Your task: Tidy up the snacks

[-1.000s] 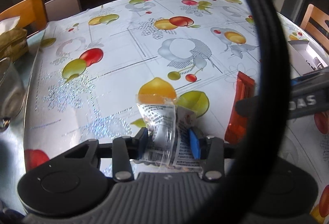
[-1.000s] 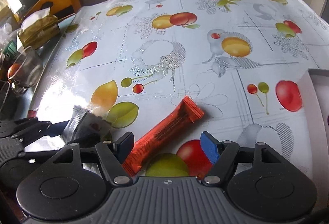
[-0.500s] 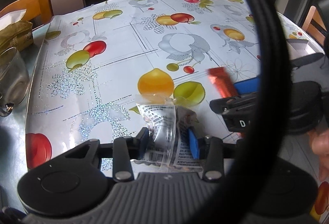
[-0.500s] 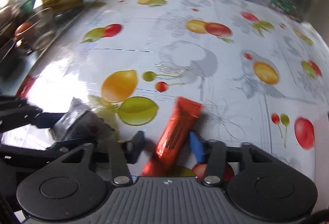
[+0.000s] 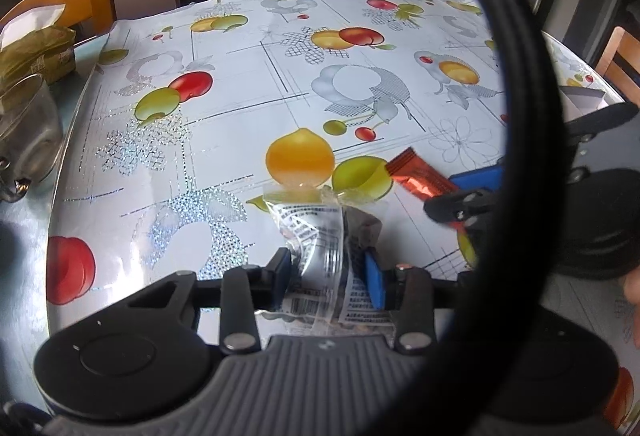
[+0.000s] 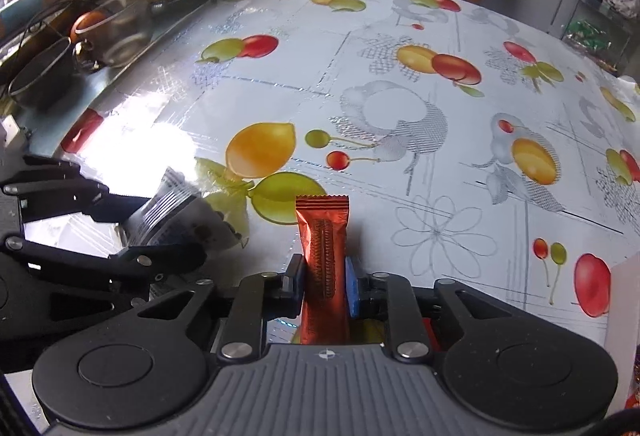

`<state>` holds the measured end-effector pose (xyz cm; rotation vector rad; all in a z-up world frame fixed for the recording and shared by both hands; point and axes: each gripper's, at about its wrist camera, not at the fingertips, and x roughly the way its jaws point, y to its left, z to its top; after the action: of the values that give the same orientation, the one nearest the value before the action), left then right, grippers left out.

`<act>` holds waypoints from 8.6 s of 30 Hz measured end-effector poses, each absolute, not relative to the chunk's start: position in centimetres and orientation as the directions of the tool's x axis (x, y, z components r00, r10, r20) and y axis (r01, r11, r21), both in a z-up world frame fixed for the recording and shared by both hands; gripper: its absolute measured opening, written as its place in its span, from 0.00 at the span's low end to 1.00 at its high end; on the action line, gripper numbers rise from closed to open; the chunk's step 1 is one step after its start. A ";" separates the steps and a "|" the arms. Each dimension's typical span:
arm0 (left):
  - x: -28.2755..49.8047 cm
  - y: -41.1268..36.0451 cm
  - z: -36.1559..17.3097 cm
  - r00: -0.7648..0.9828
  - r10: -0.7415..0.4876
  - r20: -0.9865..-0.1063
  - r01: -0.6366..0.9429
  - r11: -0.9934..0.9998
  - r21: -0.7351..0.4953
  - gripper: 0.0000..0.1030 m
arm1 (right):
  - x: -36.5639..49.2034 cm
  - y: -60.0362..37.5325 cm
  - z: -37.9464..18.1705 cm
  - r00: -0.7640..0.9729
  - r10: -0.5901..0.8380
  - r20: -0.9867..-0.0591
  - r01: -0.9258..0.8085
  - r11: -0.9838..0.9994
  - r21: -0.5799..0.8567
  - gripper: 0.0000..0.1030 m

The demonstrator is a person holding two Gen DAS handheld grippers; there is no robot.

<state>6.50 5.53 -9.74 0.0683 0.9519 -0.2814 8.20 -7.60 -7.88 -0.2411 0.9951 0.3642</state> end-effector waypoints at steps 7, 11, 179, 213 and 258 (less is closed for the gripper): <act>6.2 4.7 -8.5 0.562 -0.210 -0.800 0.252 0.965 -0.076 0.33 | 7.4 -9.5 -5.6 0.527 0.217 -0.822 -0.384 0.923 -0.003 0.22; 6.1 3.9 -7.3 0.574 -0.221 -0.789 0.242 0.966 -0.094 0.32 | 6.7 -10.7 -4.2 0.546 0.234 -0.805 -0.374 0.927 0.015 0.22; 8.5 -31.0 -4.4 0.372 -0.452 -0.811 0.650 0.750 -0.120 0.60 | -0.7 -42.9 -1.7 0.636 -0.047 -0.770 0.170 0.982 0.080 0.34; 3.9 -25.3 0.6 0.440 -0.485 -0.755 0.673 0.735 -0.079 0.91 | -5.1 -39.4 2.6 0.715 -0.105 -0.691 0.199 0.978 0.057 0.79; 1.2 -24.2 1.7 0.415 -0.553 -0.723 0.724 0.681 -0.106 0.92 | -8.5 -37.9 4.4 0.732 -0.183 -0.656 0.266 0.964 0.027 0.97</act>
<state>1.15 -24.23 1.72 0.2377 0.8094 -0.8118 -8.45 -37.95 4.37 0.1222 0.7073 -0.2476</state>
